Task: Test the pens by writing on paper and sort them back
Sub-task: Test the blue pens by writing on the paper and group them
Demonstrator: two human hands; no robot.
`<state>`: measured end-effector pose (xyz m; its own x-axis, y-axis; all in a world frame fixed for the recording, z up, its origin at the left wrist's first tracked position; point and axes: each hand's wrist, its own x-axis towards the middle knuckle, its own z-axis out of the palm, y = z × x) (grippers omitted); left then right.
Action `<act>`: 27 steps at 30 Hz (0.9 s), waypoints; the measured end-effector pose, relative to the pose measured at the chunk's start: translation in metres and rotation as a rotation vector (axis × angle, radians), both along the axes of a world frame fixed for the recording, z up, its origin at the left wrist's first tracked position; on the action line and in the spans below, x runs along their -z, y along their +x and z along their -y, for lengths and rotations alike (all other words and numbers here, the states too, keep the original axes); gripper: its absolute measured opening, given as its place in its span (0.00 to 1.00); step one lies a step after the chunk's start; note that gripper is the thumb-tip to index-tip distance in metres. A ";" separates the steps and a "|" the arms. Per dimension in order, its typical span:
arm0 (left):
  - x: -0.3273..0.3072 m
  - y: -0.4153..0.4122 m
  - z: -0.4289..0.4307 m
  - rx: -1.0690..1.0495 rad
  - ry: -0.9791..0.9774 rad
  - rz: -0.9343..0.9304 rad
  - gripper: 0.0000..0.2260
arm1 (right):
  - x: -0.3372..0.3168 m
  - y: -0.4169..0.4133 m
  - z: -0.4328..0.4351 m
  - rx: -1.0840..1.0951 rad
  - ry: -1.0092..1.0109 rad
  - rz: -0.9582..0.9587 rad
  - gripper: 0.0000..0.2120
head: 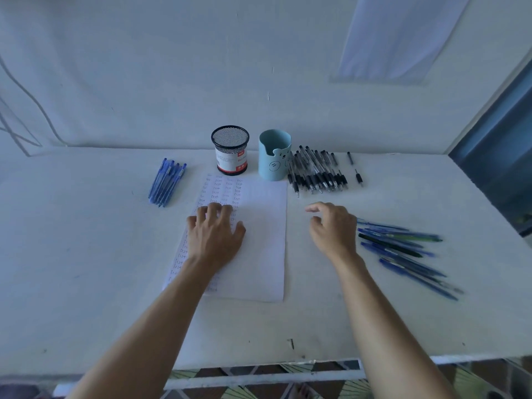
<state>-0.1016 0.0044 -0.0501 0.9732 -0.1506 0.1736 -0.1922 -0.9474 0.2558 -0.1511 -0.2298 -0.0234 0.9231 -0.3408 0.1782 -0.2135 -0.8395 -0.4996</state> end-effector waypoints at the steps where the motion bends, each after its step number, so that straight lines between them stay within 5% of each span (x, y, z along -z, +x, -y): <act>1: 0.000 0.000 0.000 -0.002 0.001 0.002 0.19 | -0.004 -0.004 0.013 0.075 -0.064 -0.019 0.15; 8: 0.001 0.000 0.001 -0.011 -0.004 0.005 0.19 | -0.008 -0.013 0.063 0.276 -0.155 -0.298 0.17; 15: 0.000 -0.002 0.000 -0.016 -0.031 0.005 0.19 | -0.008 0.000 0.050 0.128 -0.259 0.077 0.05; 21: 0.000 -0.002 0.000 -0.017 -0.039 0.005 0.19 | -0.036 0.026 -0.009 -0.166 0.015 0.310 0.09; 27: 0.001 0.000 -0.003 -0.012 -0.101 -0.022 0.18 | -0.021 0.029 -0.069 -0.171 0.324 -0.077 0.08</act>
